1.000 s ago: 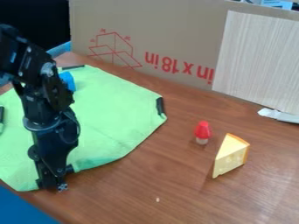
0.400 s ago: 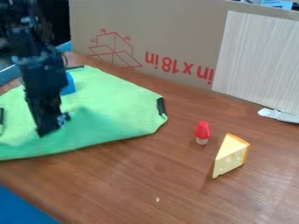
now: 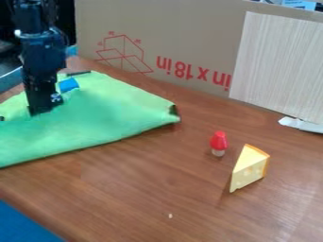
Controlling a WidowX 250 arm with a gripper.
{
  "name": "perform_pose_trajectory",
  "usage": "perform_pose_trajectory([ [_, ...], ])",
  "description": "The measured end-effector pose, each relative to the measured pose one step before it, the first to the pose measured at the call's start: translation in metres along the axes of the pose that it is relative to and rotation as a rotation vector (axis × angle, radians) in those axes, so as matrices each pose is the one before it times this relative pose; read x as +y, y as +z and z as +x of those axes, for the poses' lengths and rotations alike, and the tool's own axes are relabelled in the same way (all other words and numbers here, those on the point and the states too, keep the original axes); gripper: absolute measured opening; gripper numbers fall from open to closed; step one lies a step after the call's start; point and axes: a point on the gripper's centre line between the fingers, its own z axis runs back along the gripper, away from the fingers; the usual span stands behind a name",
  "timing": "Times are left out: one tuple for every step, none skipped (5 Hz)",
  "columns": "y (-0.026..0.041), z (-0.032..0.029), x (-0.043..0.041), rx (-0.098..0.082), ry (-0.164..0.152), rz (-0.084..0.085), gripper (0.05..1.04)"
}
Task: Fold cloth from right to left
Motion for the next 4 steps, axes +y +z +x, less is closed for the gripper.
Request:
perform_pose_trajectory([
  [0.00617, 0.00241, 0.01748, 0.0322, -0.0356, 0.0599, 0.069],
  [0.00784, 0.00485, 0.01405, -0.0037, -0.0177, 0.0054, 0.069],
  [0.00574, 0.00476, 0.01395, -0.0158, 0.0139, -0.0150, 0.069],
  [0.00399, 0.01069, 0.01453, -0.0015, -0.0056, 0.0042, 0.069],
])
